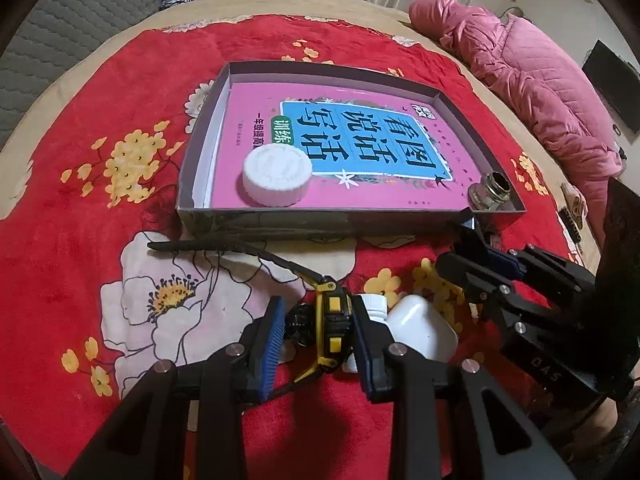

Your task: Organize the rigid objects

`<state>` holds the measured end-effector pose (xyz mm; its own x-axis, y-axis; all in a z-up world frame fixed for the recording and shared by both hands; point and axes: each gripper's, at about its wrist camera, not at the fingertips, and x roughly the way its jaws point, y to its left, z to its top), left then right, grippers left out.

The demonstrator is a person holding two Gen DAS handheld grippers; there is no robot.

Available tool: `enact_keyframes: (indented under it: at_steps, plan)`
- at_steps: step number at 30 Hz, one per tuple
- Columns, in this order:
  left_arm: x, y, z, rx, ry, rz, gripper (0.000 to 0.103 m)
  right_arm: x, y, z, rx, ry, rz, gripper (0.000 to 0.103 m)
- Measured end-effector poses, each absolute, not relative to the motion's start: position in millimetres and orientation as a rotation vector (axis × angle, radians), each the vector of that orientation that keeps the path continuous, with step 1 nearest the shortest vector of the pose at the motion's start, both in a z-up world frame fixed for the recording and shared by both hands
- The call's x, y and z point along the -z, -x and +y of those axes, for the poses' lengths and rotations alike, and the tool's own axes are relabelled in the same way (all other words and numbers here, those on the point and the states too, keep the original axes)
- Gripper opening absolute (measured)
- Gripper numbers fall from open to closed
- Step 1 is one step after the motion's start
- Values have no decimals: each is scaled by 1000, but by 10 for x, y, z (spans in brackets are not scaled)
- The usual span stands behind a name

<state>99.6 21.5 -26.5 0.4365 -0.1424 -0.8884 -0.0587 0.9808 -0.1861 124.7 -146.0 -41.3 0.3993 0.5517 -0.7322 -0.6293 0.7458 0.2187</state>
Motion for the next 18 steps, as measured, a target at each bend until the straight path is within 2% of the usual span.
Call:
enact_keyframes:
  at_steps: [18]
  plan:
    - [344,-1048,171,49,162,1127,33,463,-1277,-1451,-739,103,902,24]
